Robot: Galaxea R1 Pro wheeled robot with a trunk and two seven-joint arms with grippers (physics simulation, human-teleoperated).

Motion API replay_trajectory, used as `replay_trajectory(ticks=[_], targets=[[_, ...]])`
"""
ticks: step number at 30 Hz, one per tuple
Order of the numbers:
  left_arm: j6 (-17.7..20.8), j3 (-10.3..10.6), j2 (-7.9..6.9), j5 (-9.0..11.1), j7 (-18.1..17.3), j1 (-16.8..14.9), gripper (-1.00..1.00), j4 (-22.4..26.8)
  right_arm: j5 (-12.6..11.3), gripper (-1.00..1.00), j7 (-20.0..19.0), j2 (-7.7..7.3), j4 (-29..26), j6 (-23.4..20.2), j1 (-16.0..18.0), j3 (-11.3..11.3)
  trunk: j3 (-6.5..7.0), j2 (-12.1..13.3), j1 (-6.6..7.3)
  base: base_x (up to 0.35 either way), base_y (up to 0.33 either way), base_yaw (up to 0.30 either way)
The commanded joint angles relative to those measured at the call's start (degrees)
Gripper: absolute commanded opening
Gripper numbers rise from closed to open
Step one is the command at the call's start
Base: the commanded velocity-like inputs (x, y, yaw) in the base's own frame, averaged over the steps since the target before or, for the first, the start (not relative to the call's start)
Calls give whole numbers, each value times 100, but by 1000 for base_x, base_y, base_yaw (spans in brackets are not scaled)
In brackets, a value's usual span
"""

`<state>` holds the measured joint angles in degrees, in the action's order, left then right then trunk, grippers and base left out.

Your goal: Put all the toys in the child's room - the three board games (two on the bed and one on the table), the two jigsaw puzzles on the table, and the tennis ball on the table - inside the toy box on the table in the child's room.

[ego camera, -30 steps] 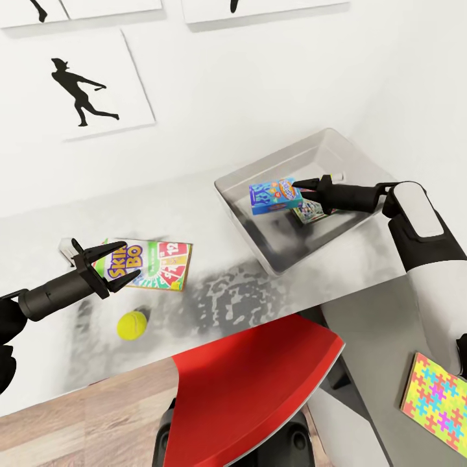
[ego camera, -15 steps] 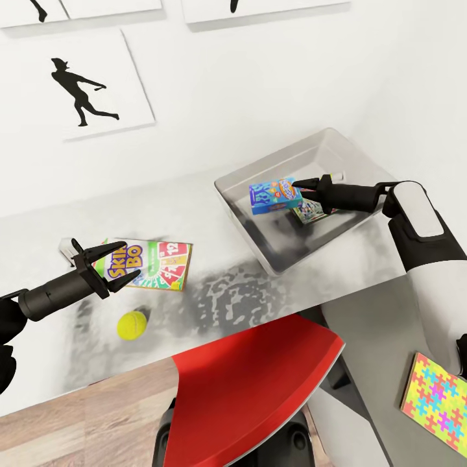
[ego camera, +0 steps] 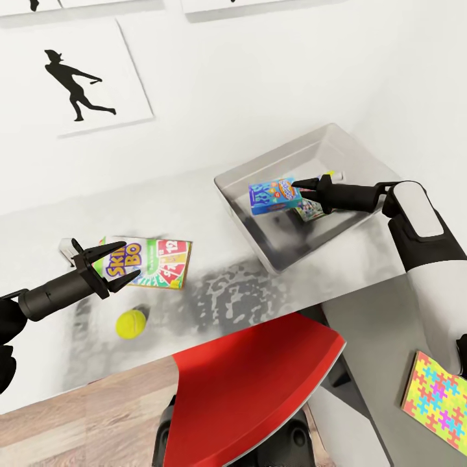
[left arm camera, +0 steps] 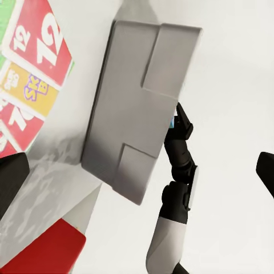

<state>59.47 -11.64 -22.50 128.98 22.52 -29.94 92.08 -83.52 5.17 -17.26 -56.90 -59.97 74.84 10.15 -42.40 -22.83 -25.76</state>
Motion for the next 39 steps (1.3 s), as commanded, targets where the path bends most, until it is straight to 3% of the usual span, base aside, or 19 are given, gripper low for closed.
replay_trajectory(ticks=[1,26,30,37,39], targets=[[12,-5,0,57,60,-4,100,3,-68,-100,54,-5,-3,-3,5,13,-16,-9,-3,0,0,0],[19,-5,8,67,-11,-4,100,3,-68,-100,54,-14,-5,-3,5,-4,-91,-9,-3,0,0,0],[27,2,5,71,-256,-5,100,3,-68,-100,54,-14,-5,-3,5,-4,-92,-9,-3,0,0,0],[53,45,-9,74,-1195,-3,100,8,-68,-100,54,-9,-5,-3,5,-4,-92,-9,-3,0,0,0],[53,49,-18,74,-1294,-3,100,8,-68,-100,54,-8,-5,-3,5,-3,-92,-9,-3,0,0,0]])
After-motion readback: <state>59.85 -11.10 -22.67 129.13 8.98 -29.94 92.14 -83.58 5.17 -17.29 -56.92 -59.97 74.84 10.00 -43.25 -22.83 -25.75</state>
